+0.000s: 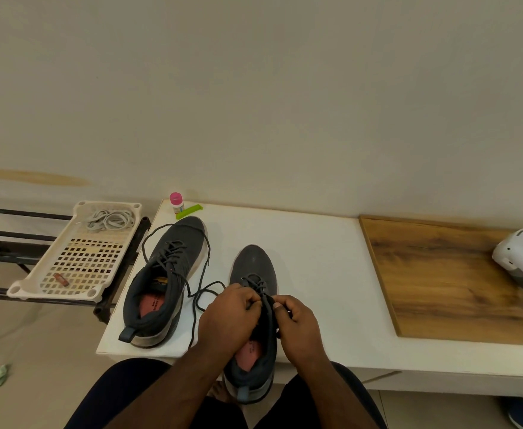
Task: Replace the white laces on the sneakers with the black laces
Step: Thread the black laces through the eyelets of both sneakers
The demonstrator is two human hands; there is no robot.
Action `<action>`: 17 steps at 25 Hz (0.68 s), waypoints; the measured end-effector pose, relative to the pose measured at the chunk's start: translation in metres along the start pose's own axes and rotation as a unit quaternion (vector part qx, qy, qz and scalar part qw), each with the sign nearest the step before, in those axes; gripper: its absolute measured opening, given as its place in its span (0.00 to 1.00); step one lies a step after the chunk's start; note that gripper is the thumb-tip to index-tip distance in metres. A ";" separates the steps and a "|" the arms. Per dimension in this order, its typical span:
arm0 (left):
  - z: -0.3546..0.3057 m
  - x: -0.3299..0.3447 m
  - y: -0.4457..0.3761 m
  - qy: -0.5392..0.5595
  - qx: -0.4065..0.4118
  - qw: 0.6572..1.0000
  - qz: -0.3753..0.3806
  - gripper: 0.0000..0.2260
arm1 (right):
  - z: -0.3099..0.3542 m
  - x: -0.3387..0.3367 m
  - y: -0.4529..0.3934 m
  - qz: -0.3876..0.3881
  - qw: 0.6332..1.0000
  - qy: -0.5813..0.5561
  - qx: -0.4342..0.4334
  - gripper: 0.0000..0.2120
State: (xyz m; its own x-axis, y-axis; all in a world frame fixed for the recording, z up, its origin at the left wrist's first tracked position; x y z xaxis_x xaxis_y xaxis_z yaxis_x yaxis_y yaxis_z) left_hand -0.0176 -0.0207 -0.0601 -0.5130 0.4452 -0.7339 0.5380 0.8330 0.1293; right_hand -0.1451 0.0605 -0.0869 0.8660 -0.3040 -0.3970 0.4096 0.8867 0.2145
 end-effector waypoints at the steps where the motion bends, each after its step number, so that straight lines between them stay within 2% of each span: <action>1: 0.000 0.000 0.000 -0.003 -0.002 1.000 -0.005 0.08 | 0.000 -0.001 0.001 -0.003 1.000 0.006 -0.008 0.11; 4: -0.002 -0.001 0.003 0.007 -0.009 1.000 -0.019 0.07 | 0.005 -0.003 0.005 -0.019 0.999 0.028 -0.038 0.10; 9: -0.003 0.000 0.005 0.010 0.000 1.000 -0.026 0.07 | 0.008 -0.003 0.000 -0.006 0.999 -0.030 -0.009 0.12; 13: -0.004 -0.001 0.007 0.048 -0.001 0.999 -0.018 0.03 | 0.012 -0.003 -0.001 -0.033 0.999 -0.016 -0.010 0.09; 17: -0.003 -0.008 0.012 0.087 -0.011 0.996 -0.027 0.09 | 0.016 -0.003 0.004 -0.101 0.995 -0.008 -0.020 0.09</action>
State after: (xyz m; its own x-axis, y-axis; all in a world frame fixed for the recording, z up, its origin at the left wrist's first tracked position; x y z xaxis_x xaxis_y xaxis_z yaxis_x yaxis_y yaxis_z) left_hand -0.0087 -0.0130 -0.0501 -0.6492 0.4490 -0.6139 0.4936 0.8628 0.1091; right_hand -0.1418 0.0591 -0.0704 0.7711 -0.4832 -0.4147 0.5649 0.8196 0.0952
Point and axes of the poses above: each hand's wrist, its own y-axis away from the middle knuckle, its own x-axis out of the palm, z = x × y, the point moved 3 cm from there along -y, towards the middle knuckle, and after that the axes turned 6 degrees about z, right-handed, at the moved point
